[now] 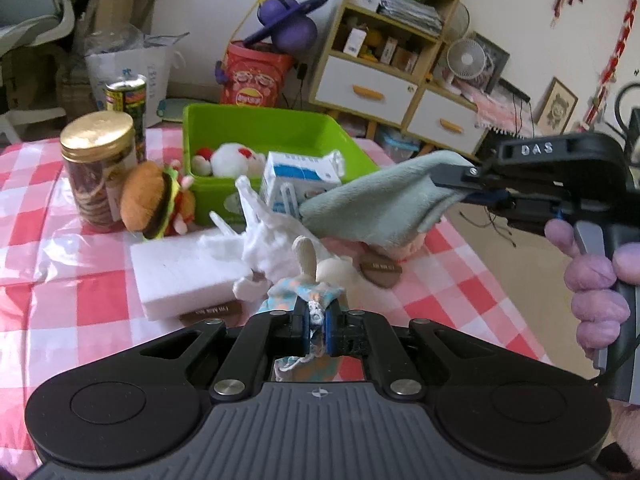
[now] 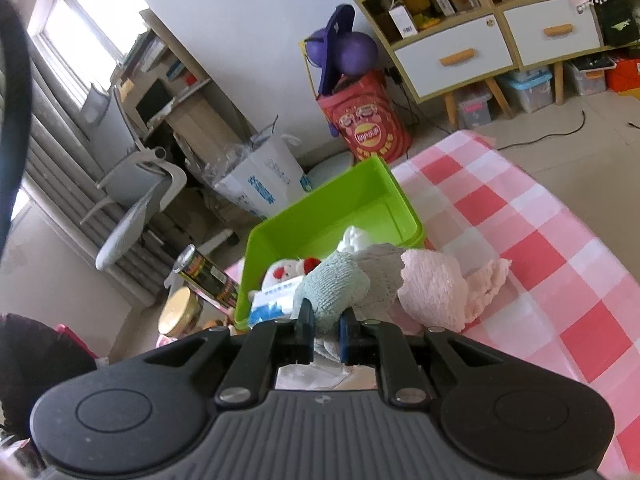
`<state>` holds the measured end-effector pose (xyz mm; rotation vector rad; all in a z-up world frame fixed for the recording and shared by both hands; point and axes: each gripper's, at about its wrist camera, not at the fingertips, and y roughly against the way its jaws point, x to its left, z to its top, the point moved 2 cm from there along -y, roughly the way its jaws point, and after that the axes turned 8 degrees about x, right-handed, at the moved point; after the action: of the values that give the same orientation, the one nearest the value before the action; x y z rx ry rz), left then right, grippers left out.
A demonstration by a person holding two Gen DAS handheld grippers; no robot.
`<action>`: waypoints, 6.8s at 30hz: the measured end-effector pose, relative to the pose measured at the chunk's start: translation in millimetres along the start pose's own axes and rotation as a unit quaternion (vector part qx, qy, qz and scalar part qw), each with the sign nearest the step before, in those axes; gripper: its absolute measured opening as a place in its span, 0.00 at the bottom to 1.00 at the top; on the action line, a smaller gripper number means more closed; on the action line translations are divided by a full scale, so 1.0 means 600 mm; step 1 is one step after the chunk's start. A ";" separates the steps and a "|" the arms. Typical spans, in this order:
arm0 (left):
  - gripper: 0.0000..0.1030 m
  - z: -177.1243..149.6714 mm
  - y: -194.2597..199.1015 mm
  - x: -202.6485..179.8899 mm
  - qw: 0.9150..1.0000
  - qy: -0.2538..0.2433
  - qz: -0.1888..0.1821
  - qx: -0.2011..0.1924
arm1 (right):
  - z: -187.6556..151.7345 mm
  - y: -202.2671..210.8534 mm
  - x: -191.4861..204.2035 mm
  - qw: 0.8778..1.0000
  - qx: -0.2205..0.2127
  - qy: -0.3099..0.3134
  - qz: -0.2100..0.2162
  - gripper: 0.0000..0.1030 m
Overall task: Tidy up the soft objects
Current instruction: 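Lift doll and mint towel over the green tray and release both, then withdraw both tools from the tray toward the white glove, then grasp the white sponge block with the left tool while the right tool grasps the white glove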
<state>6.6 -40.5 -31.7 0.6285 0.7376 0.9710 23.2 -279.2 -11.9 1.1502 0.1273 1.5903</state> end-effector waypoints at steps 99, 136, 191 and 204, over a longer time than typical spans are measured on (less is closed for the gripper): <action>0.72 0.277 -0.123 0.059 1.000 0.006 0.025 0.008 | 0.151 -0.110 0.034 0.987 -0.004 0.127 -0.098 0.29; 0.95 0.007 -0.015 0.115 0.989 -0.011 0.149 -0.016 | -0.069 -0.050 0.057 0.962 0.006 0.257 -0.086 0.72; 0.44 -0.007 -0.106 0.149 0.995 0.013 0.093 0.023 | -0.131 -0.215 0.076 0.935 0.094 0.328 -0.102 0.05; 0.41 0.003 -0.055 0.131 0.996 0.016 0.087 0.031 | -0.120 -0.156 0.087 0.945 0.128 0.296 -0.057 0.00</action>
<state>53.2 15.4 -76.6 0.7428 0.7533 1.1237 41.5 -168.0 -75.6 0.8002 0.8021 1.8073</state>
